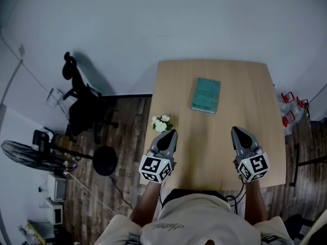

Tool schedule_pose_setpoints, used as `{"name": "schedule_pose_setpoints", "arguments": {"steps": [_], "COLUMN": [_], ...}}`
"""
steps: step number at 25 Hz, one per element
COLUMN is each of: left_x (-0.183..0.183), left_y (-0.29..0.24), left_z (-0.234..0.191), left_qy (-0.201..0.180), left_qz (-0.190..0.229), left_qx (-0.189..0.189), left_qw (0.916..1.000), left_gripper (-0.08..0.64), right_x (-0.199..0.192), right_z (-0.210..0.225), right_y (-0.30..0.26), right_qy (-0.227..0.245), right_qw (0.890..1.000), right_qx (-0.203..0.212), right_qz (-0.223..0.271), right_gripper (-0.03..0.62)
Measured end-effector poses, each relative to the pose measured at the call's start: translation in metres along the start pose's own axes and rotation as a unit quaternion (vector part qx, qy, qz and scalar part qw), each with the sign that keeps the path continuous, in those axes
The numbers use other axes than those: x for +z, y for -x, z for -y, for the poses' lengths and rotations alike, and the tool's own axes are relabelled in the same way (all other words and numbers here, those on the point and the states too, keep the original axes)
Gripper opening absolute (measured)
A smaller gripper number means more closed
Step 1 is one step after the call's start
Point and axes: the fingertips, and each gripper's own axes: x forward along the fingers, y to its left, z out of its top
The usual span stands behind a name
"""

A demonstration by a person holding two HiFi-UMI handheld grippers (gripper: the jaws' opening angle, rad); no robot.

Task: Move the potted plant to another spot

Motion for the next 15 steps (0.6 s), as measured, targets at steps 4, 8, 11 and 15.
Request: {"name": "schedule_pose_setpoints", "arguments": {"steps": [4, 8, 11, 15], "left_x": [0.001, 0.010, 0.025, 0.030], "left_y": [-0.009, 0.004, 0.002, 0.001], "left_z": [-0.021, -0.031, -0.028, -0.015], "left_qy": [-0.022, -0.015, -0.021, -0.019], "left_qz": [-0.010, -0.004, 0.015, 0.026], "left_qx": [0.017, 0.034, 0.031, 0.017], "left_qw": [0.9995, 0.9993, 0.9992, 0.9994], "left_gripper": [0.020, 0.020, 0.020, 0.020], "right_x": [0.013, 0.012, 0.010, 0.005], "right_z": [0.023, 0.020, 0.017, 0.015], "right_y": [-0.005, -0.001, -0.004, -0.002], "right_qy": [0.021, 0.008, -0.004, -0.015], "right_qw": [1.000, 1.000, 1.000, 1.000], "right_qx": [-0.004, -0.005, 0.000, 0.000], "right_qz": [0.006, 0.004, 0.010, 0.009], "right_gripper": [0.002, 0.002, 0.002, 0.003]}}
